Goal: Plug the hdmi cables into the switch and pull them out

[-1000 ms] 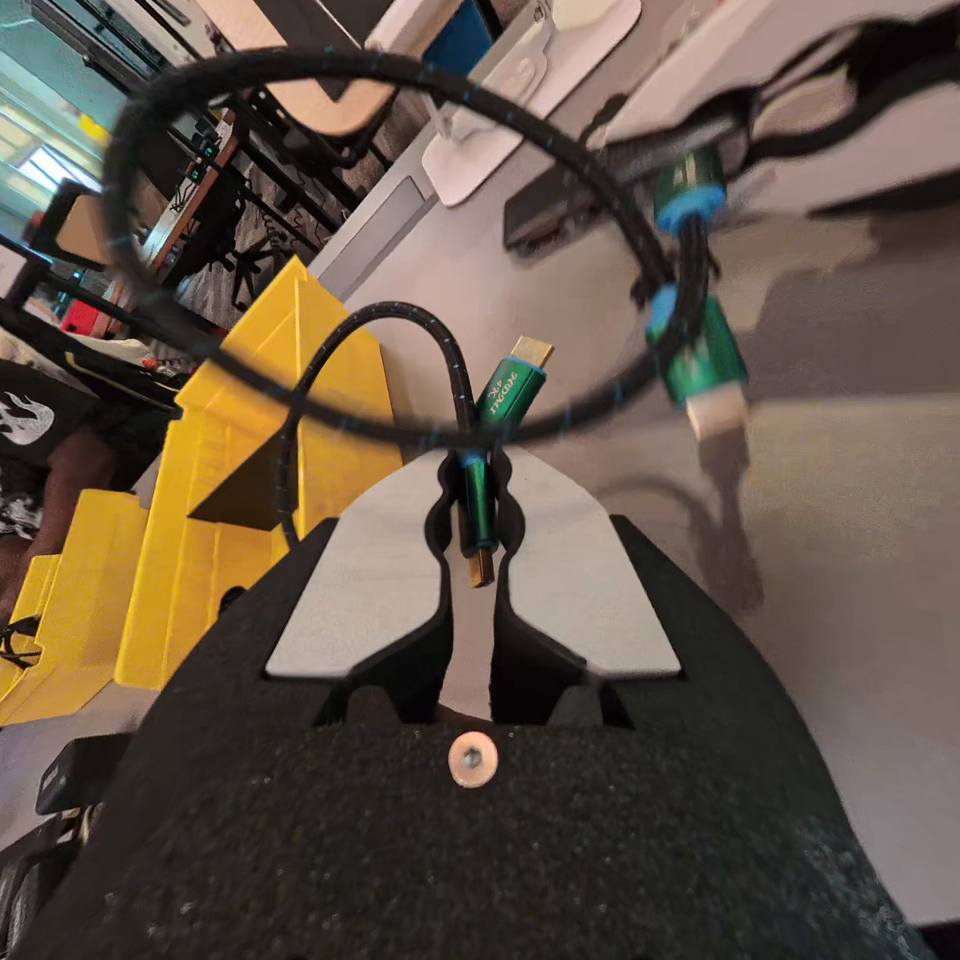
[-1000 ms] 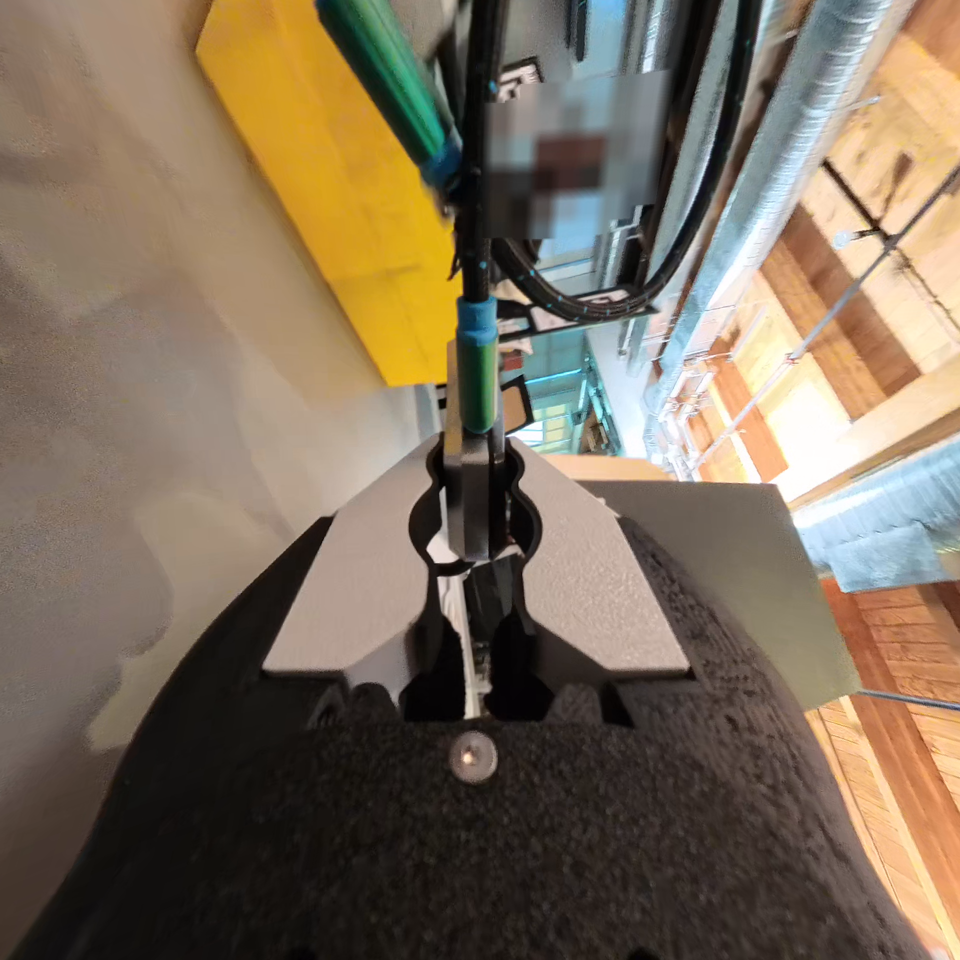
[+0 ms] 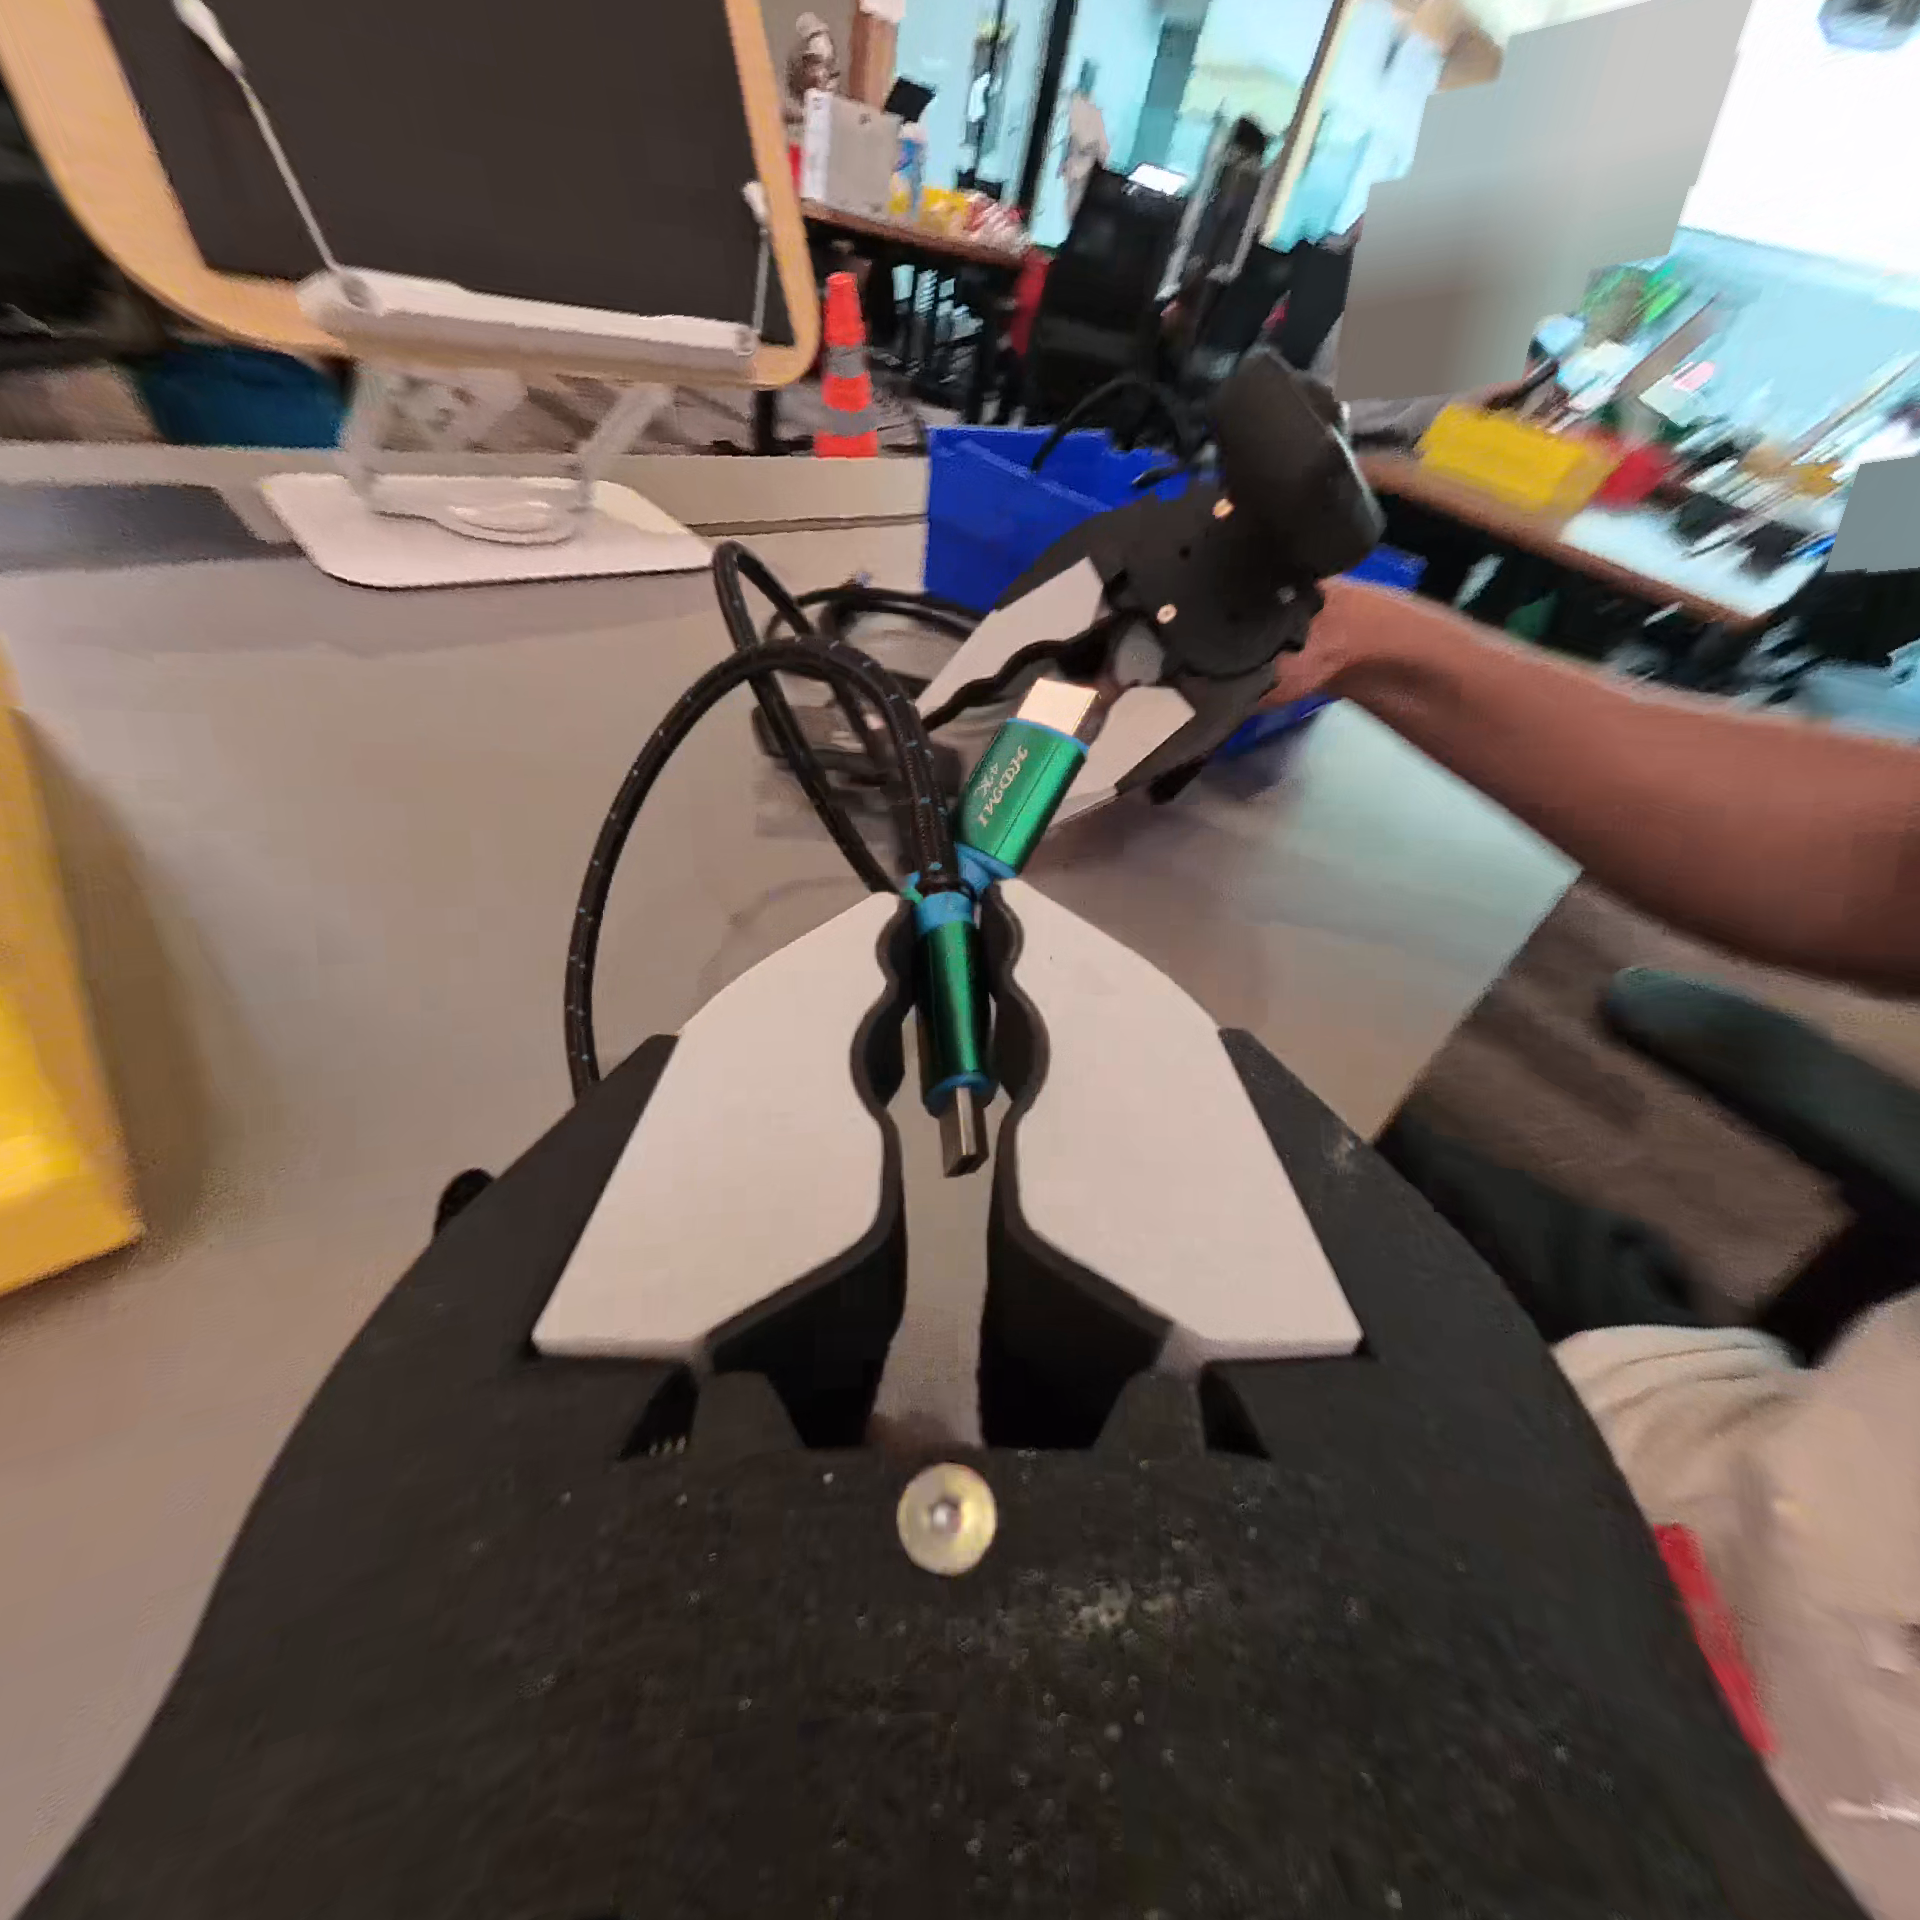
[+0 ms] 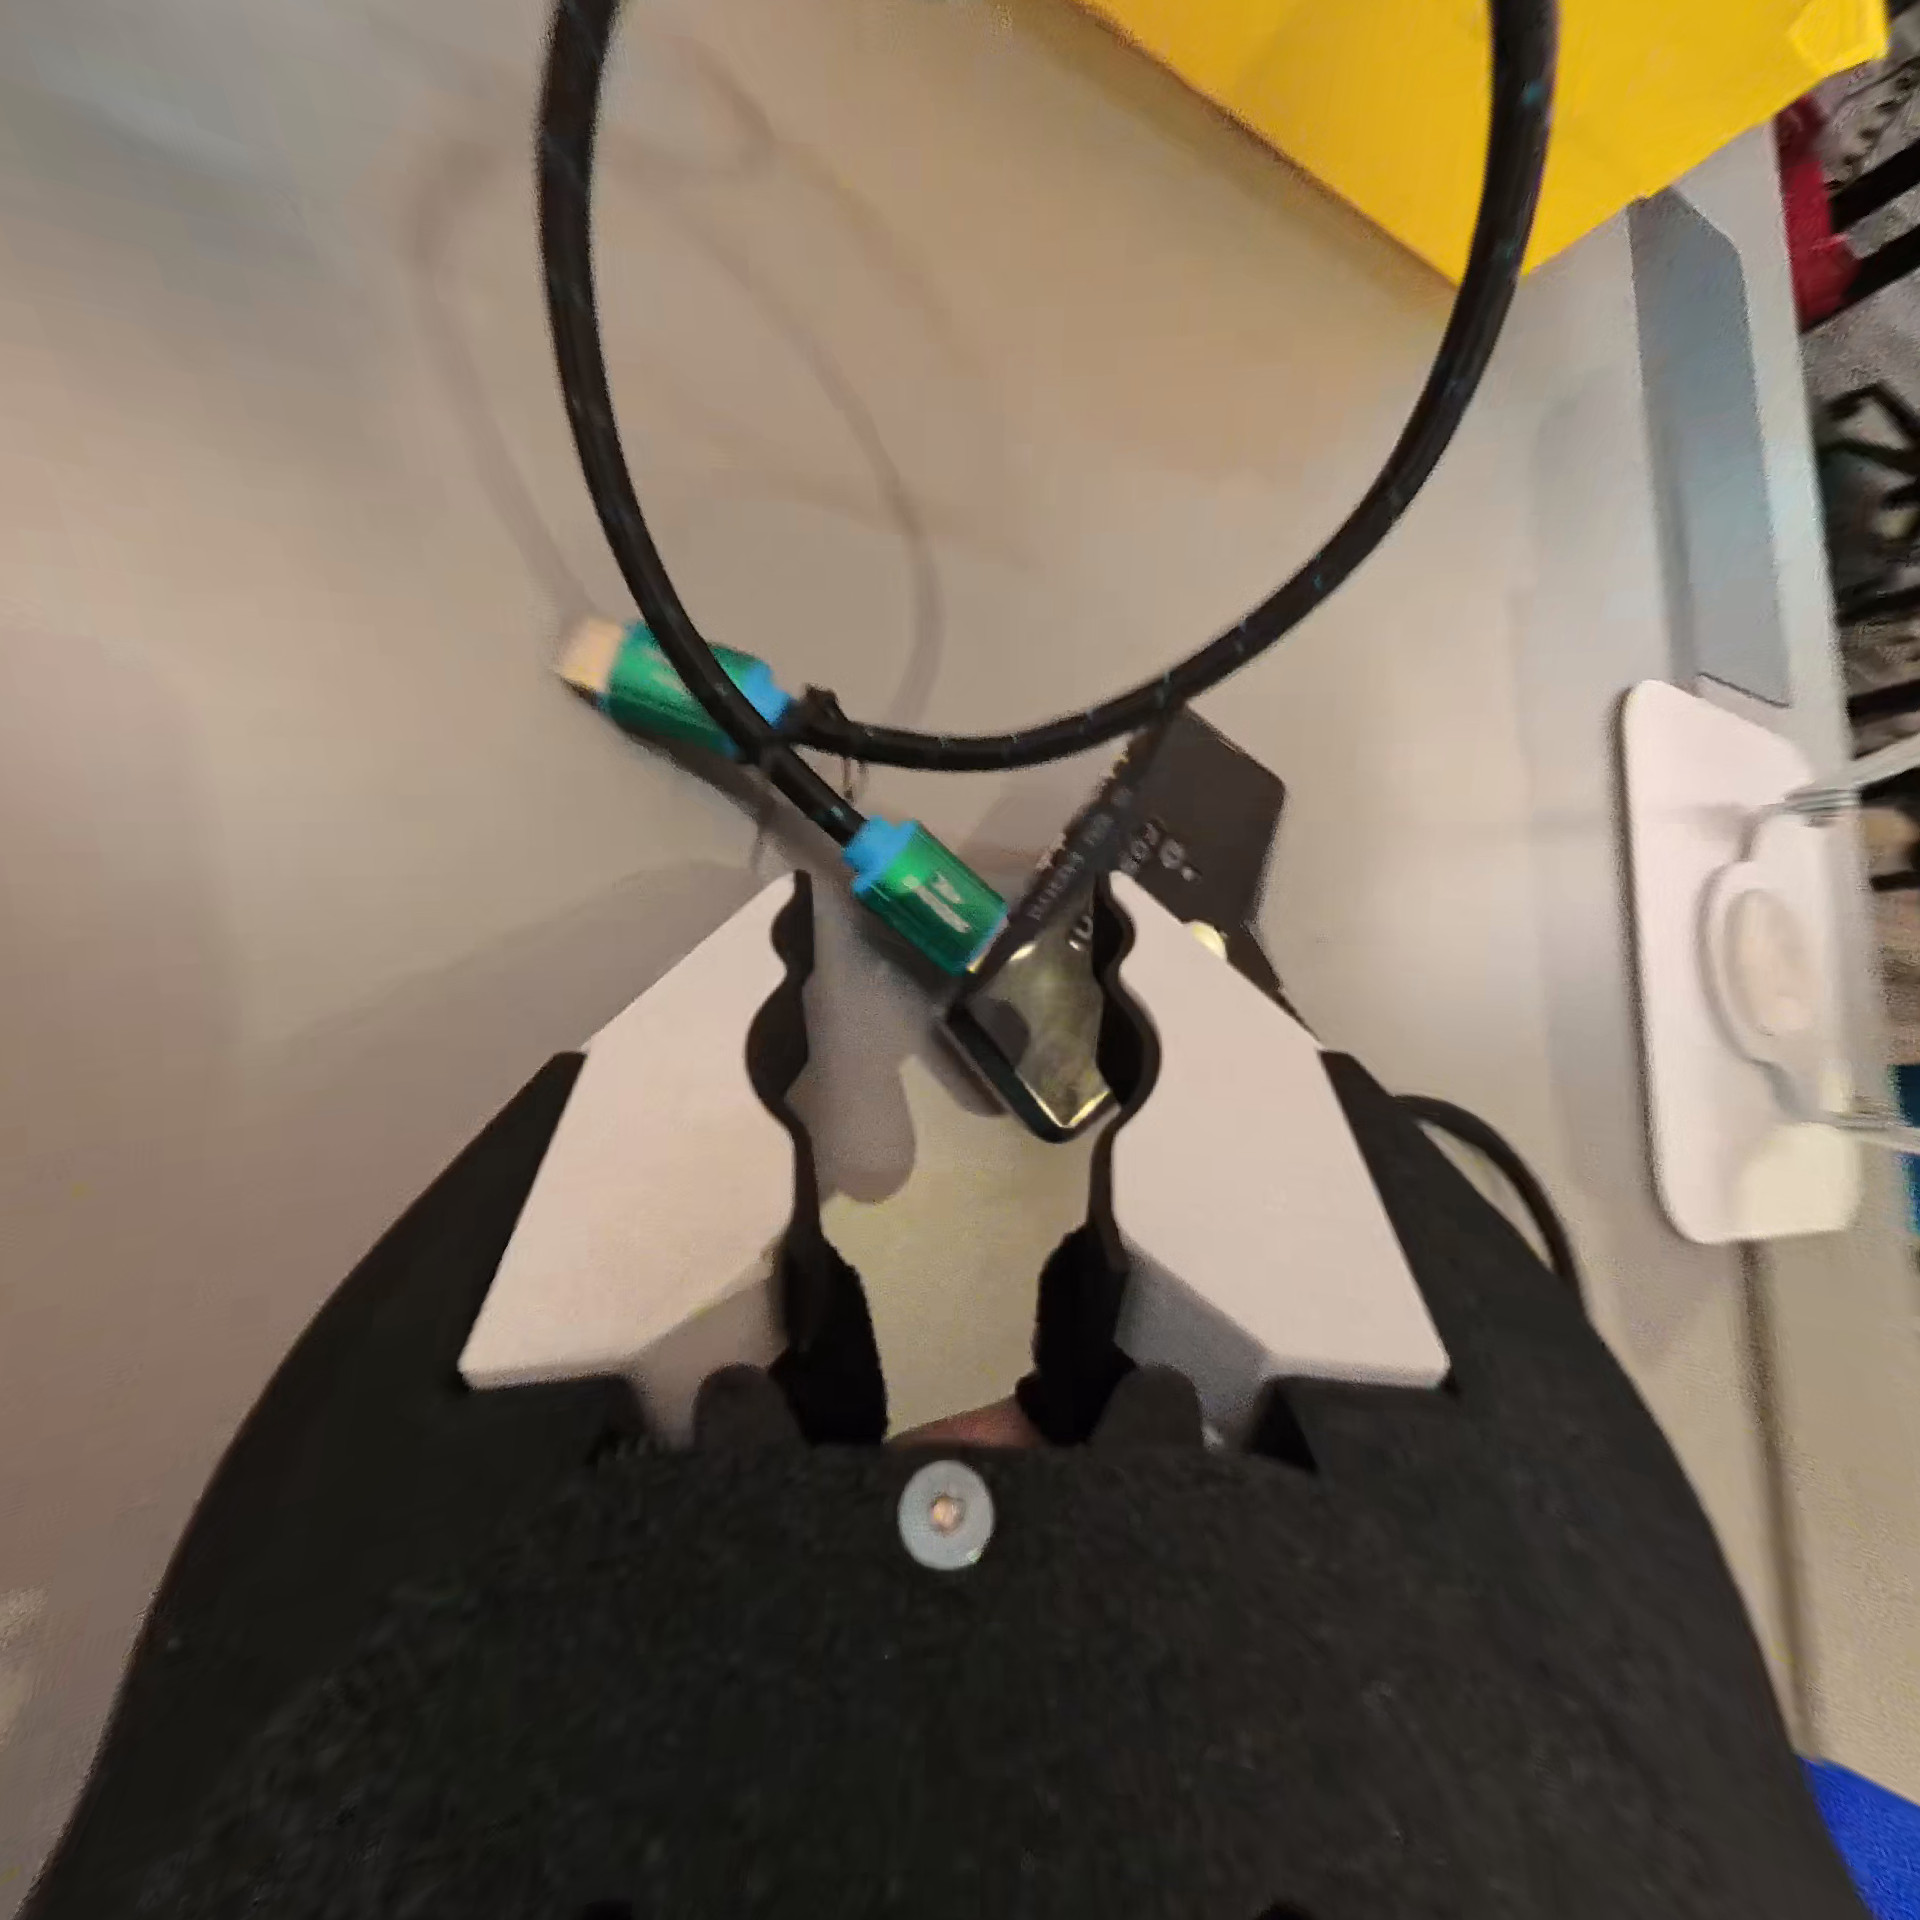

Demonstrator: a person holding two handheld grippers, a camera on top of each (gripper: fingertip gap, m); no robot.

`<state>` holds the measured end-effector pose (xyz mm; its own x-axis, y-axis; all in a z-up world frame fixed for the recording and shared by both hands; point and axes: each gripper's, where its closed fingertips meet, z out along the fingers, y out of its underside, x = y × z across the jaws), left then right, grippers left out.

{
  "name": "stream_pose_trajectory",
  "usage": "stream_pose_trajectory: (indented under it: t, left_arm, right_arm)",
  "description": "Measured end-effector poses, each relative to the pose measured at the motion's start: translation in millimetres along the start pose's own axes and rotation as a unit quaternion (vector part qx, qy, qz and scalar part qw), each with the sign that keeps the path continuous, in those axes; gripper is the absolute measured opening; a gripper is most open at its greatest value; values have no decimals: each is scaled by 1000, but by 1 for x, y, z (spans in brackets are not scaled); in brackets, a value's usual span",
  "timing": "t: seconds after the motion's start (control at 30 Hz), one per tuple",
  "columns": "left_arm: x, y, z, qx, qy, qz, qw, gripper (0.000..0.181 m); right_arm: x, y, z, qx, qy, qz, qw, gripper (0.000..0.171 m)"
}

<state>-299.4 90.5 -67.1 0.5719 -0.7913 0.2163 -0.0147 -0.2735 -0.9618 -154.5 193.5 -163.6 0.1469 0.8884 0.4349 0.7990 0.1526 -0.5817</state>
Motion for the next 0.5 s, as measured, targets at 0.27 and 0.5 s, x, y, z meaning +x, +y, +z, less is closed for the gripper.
stream_pose_trajectory:
  t: [0.27,0.5]
  left_arm:
    - [24,-4,-1,12,149,-120,982,12]
    - [44,-5,0,19,226,-200,953,12]
  right_arm:
    - [-66,-151,-83,299,-152,123,934,47]
    - [-77,-190,-76,371,-156,159,902,34]
